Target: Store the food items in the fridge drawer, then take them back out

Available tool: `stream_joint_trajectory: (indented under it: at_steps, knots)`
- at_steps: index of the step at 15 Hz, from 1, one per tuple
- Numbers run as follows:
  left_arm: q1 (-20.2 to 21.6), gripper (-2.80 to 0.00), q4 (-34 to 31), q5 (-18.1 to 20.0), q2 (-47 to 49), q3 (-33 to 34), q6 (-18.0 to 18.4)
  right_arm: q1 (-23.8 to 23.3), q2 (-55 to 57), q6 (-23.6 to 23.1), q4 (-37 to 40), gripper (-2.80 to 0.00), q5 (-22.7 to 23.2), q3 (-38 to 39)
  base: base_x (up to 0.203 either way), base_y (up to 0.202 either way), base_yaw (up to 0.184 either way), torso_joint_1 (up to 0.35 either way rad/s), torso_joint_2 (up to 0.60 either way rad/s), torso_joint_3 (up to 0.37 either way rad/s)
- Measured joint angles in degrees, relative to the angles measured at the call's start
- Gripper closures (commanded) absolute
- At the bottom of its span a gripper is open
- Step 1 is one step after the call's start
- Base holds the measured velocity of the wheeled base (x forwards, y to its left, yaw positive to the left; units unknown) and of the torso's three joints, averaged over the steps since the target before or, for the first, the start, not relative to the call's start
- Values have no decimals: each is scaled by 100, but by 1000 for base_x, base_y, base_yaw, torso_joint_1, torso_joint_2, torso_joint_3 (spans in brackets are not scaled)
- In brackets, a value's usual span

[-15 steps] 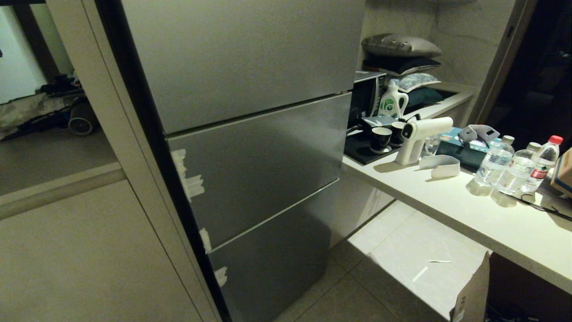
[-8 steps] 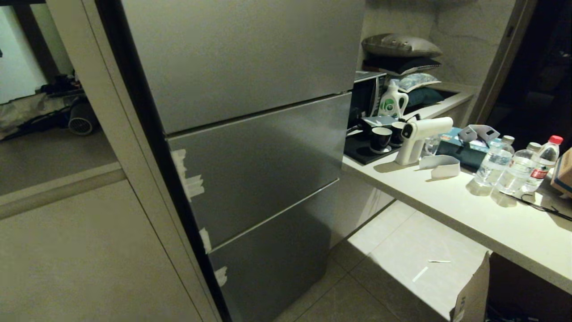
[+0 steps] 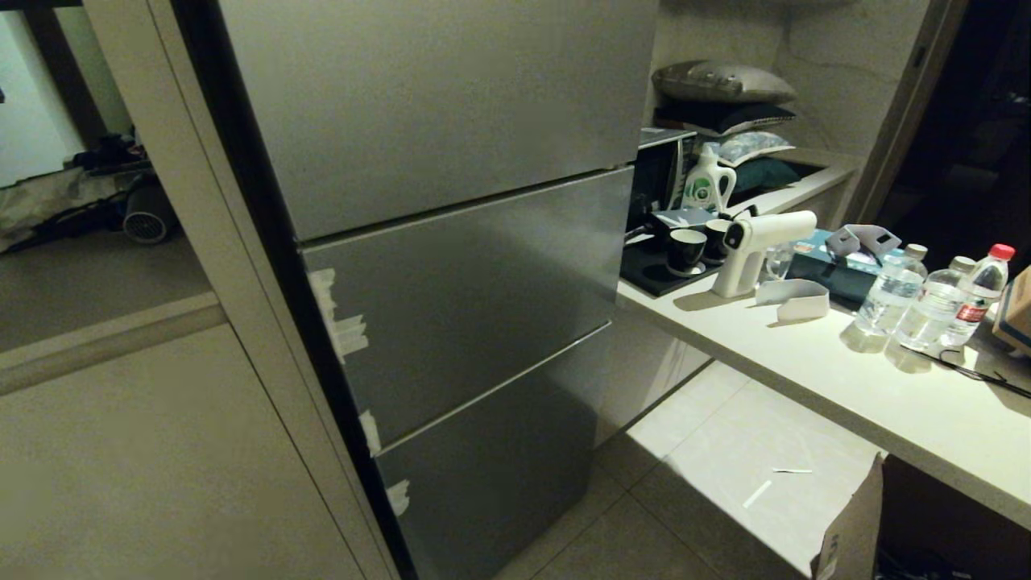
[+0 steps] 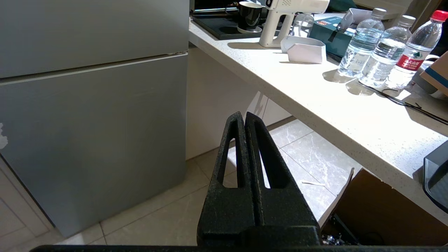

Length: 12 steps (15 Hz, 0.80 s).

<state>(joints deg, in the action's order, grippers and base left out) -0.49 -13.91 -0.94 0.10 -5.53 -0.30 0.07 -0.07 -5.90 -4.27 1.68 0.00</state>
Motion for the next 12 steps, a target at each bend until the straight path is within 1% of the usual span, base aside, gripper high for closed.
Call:
stream_joint_trajectory:
  at_steps: [6,9,12]
  knots:
    - [-2,0,0,0,0,0,0,0,0,167,-9,0,-5,0,0,0,0,0,0,0]
    - [-2,0,0,1,0,0,1,0,0,227,-24,0,-148,0,0,0,0,0,0,0]
    - [0,0,0,0,0,0,4,0,0,252,-27,0,-163,0,0,0,0,0,0,0]
